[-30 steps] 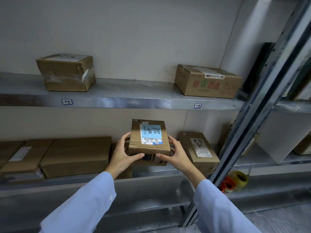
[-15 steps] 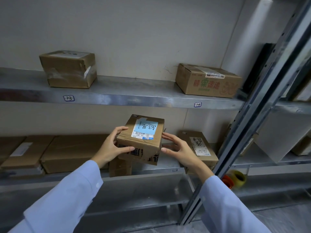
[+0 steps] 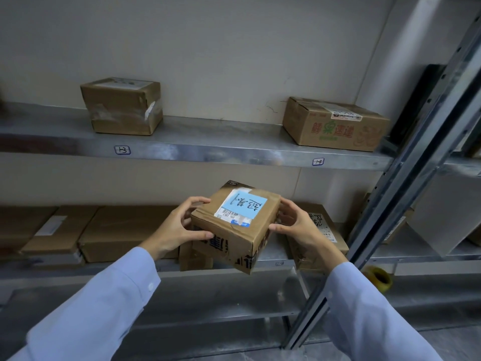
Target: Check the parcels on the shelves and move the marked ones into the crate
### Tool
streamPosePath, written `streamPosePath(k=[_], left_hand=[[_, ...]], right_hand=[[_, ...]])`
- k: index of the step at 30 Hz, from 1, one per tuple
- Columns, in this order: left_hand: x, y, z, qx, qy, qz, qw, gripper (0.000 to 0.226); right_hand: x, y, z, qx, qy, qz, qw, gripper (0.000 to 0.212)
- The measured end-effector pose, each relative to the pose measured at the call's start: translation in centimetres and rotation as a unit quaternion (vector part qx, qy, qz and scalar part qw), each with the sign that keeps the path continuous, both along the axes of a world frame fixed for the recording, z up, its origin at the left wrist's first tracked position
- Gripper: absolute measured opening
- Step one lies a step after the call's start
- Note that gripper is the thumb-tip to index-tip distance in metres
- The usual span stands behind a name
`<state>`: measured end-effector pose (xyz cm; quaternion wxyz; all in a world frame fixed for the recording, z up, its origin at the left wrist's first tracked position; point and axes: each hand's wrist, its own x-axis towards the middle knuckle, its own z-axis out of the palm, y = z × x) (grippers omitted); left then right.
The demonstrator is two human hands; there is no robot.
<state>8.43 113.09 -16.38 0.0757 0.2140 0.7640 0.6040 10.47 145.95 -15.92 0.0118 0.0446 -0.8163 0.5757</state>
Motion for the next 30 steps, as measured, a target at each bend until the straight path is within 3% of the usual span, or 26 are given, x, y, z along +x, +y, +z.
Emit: streamPosePath(k=[5,8,15,23,30], left_hand=[[-0.1,0.6,-0.5,0.053,0.005,0.052,0.997,0.070],[0.0,1.4,-1.0,0.076,0.012,0.087,0.993,0.061],[0.1,2.8,-2.5,0.059,0.038,0.156,0.985,0.060],[0.7,3.8,-2.4,0.051,-0.002,0.081,0.995,0.084],[0.8,3.6,-2.7,-0.038,-0.029,0.022,0.999,0.110]], right_hand=[[0.5,0.2,-0.6,0.010,0.012,-0.020,1.000,0.085],[1.0,0.1,-0.9,0.020,0.026,-0.032,0.999,0.097],[2.0,-0.4,-1.5,0.032,0.066,-0.094,0.993,0.089],[2.2,-0.5,-2.4,0.009,0.059,-0.118,0.991,0.090],[2.1,-1.4,-3.3,0.004,0.055,-0.108,0.993,0.100]])
